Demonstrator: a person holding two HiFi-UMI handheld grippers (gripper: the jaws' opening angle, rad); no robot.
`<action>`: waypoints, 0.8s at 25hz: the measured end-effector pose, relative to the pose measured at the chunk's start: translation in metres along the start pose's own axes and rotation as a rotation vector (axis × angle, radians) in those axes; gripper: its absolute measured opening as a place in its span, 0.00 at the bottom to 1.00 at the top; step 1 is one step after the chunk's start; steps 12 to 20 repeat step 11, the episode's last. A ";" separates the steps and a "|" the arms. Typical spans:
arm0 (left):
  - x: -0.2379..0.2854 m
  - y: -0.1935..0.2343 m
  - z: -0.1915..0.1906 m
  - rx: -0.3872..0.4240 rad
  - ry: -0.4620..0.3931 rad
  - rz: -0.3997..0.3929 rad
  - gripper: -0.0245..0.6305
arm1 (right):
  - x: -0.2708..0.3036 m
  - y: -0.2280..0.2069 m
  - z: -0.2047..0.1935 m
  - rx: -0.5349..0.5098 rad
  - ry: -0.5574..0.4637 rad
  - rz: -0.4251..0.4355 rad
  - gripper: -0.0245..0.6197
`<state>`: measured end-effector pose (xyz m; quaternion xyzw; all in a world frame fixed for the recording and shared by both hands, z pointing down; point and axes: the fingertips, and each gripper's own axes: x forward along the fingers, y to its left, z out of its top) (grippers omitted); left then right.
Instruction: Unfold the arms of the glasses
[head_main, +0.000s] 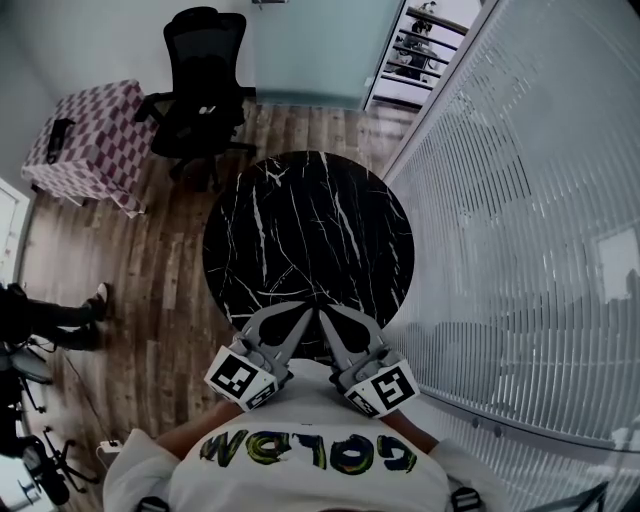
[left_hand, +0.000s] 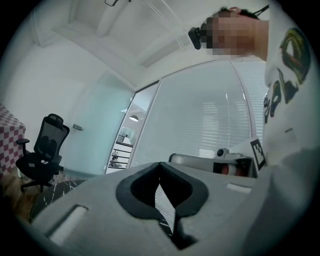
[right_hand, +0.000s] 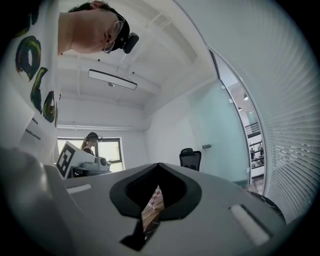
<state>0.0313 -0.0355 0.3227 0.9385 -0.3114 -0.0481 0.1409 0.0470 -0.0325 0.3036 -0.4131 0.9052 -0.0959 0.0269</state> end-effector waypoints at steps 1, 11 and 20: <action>0.000 0.000 -0.001 0.000 0.000 0.002 0.04 | 0.000 0.000 0.000 -0.004 -0.002 0.002 0.04; 0.006 0.000 -0.008 -0.018 0.004 0.010 0.04 | -0.001 0.001 -0.003 0.011 -0.021 0.022 0.04; 0.006 0.000 -0.008 -0.018 0.004 0.010 0.04 | -0.001 0.001 -0.003 0.011 -0.021 0.022 0.04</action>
